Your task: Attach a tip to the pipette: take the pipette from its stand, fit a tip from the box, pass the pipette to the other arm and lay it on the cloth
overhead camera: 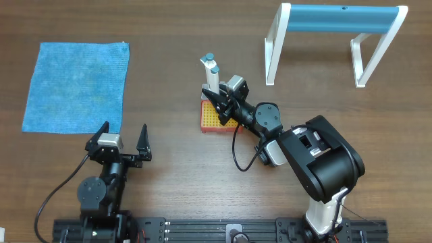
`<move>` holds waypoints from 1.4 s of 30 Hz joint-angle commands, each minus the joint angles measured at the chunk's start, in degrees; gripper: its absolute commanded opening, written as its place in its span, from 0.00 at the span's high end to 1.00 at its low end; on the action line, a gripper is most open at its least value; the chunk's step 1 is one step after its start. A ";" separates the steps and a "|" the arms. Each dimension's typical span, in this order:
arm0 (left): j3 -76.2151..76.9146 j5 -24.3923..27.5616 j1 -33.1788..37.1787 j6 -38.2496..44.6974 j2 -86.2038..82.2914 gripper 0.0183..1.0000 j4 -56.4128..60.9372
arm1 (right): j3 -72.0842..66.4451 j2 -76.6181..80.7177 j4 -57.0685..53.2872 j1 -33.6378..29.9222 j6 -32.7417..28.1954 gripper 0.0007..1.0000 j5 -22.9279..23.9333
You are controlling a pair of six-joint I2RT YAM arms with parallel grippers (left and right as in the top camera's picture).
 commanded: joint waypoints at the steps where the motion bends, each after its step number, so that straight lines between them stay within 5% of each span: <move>1: -0.15 -0.24 -0.15 -0.70 -0.31 0.04 -0.31 | -3.30 2.32 -0.85 0.63 -0.22 0.92 -0.55; 14: -0.15 -0.24 -0.15 -0.70 -0.31 0.04 -0.28 | -4.94 1.03 -0.85 0.57 -5.62 0.92 -0.55; 26: -0.15 -0.24 -0.15 -0.70 -0.31 0.04 -0.28 | -2.64 -22.99 -3.58 0.57 -5.62 0.93 -2.84; 30: -0.15 -0.24 -0.15 -0.70 -0.31 0.03 -0.28 | 0.44 -36.41 -25.94 0.57 -5.62 0.92 -13.27; 34: -0.15 -0.22 -0.15 -0.70 -0.31 0.04 -0.28 | 9.81 -49.22 -65.51 0.66 -6.23 0.92 -13.86; 37: -0.15 -0.24 -0.15 -0.70 -0.31 0.04 -0.28 | 10.08 -51.47 -76.11 0.61 -5.05 0.92 -15.37; 40: -0.15 -0.24 -0.15 -0.70 -0.31 0.04 -0.28 | 10.08 -51.93 -85.11 0.61 3.10 0.92 -16.17; 42: -0.15 -0.24 -0.15 -0.70 -0.31 0.03 -0.31 | 10.08 -51.91 -86.03 0.61 14.05 0.92 -17.05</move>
